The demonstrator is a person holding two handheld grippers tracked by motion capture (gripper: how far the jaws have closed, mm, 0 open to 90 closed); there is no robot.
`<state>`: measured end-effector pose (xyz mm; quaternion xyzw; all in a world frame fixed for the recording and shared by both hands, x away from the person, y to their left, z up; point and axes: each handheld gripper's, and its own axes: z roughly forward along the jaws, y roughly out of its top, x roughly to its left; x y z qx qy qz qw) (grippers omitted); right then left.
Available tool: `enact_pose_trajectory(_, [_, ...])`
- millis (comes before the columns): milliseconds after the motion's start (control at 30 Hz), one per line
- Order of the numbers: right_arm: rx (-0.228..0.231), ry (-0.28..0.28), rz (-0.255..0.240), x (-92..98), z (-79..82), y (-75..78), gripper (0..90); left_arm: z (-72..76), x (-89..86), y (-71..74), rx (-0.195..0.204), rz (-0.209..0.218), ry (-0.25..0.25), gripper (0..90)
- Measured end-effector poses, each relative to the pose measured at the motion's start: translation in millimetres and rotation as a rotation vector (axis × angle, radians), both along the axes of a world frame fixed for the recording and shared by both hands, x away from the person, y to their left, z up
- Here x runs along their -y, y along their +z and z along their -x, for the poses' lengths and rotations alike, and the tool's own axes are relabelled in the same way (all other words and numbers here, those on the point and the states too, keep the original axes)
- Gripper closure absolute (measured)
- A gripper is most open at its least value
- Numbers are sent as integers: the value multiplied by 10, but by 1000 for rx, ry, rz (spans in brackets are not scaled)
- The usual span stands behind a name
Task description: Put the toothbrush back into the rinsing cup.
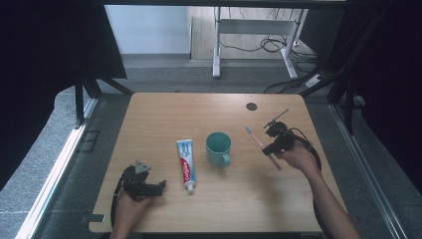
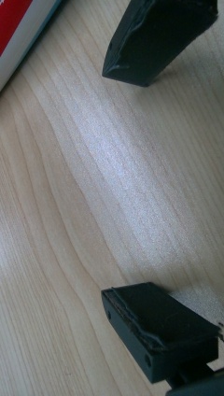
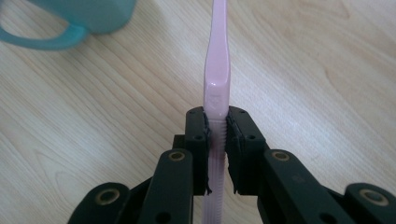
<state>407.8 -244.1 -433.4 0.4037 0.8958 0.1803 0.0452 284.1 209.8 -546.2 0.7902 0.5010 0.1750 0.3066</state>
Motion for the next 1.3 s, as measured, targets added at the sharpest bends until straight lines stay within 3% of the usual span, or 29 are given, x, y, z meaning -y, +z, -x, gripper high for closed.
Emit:
enact_pose_trajectory(900, [199,48,-195,-159,129,265,786,1,0,1,0,-1,-2,0])
enact_pose_trajectory(1300, [270,61,-260,-267,171,357,786,0,0,1,0,-2,-2,0])
